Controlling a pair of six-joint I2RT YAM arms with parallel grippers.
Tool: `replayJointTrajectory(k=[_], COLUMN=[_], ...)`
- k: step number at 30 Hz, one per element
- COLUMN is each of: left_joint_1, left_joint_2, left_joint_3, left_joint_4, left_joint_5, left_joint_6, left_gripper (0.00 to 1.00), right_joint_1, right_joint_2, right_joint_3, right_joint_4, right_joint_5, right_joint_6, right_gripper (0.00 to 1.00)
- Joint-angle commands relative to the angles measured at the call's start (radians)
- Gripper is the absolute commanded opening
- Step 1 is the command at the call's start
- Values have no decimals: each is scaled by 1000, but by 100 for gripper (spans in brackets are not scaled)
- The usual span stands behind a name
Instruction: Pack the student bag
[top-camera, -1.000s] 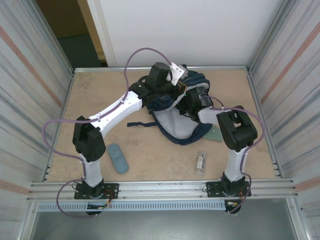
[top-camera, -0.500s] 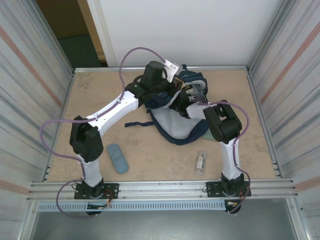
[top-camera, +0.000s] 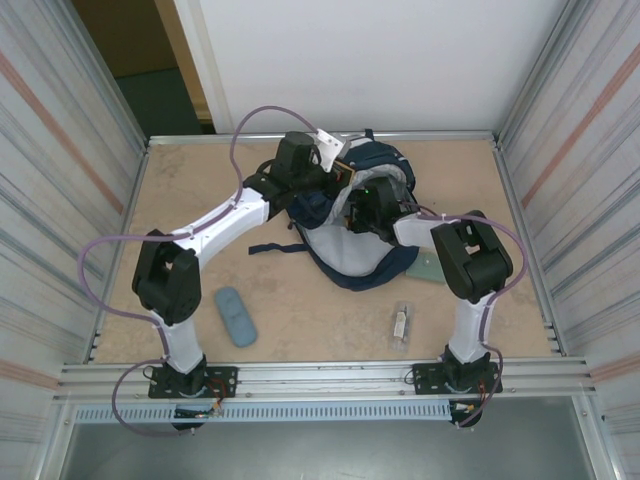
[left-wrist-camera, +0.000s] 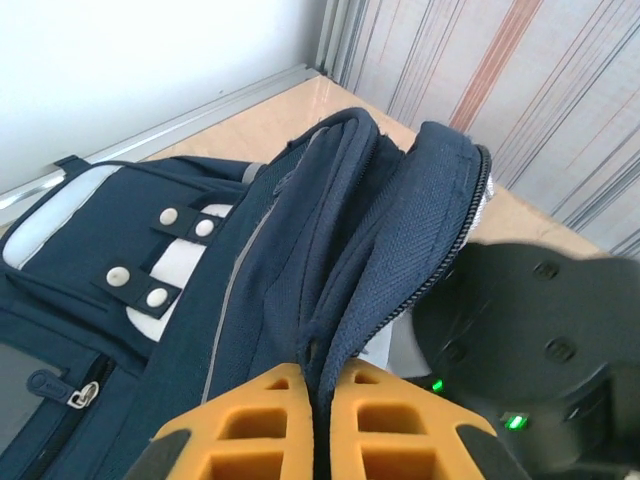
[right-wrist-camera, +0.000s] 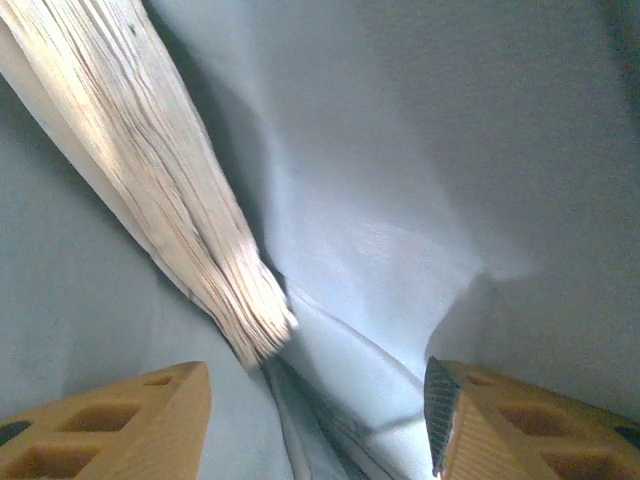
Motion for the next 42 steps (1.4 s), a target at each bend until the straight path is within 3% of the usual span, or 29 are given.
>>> replayJointTrajectory(k=[1, 9, 17, 19, 20, 21, 22, 26, 30, 34, 39, 42], left_joint_1=[21, 23, 23, 22, 23, 23, 22, 25, 81, 171, 273, 349], left_joint_2=[-76, -120, -87, -85, -88, -91, -103, -205, -297, -303, -160, -22], left_joint_3=[-65, -172, -190, -195, -197, -197, -202, -264, -300, -294, -274, -215], left_joint_4=[67, 52, 12, -8, -18, -36, -53, -64, -148, -245, -207, -216], left_joint_5=[-96, -79, -9, 27, 52, 66, 80, 134, 59, -74, -61, 6], left_joint_6=[73, 109, 86, 75, 62, 43, 17, -75, -204, -244, -273, -396], left_gripper=[0, 0, 4, 14, 36, 49, 55, 69, 70, 73, 74, 74], right_joint_1=[-18, -41, 41, 49, 48, 43, 41, 38, 32, 83, 193, 248], right_joint_2=[-109, -326, -585, -652, -686, -721, -755, -878, -941, -854, -623, -523], right_joint_3=[-46, -158, -193, -208, -216, -221, -225, -240, -205, -112, 51, 73], right_joint_4=[-131, -362, -708, -756, -785, -811, -837, -938, -1026, -1043, -1075, -1014], right_joint_5=[-114, -87, 212, 270, 286, 294, 302, 353, 359, 299, 221, 225], right_joint_6=[-153, -393, -546, -610, -651, -696, -756, -909, -1053, -1253, -1356, -1372], right_gripper=[61, 64, 67, 67, 66, 66, 66, 65, 65, 64, 64, 64])
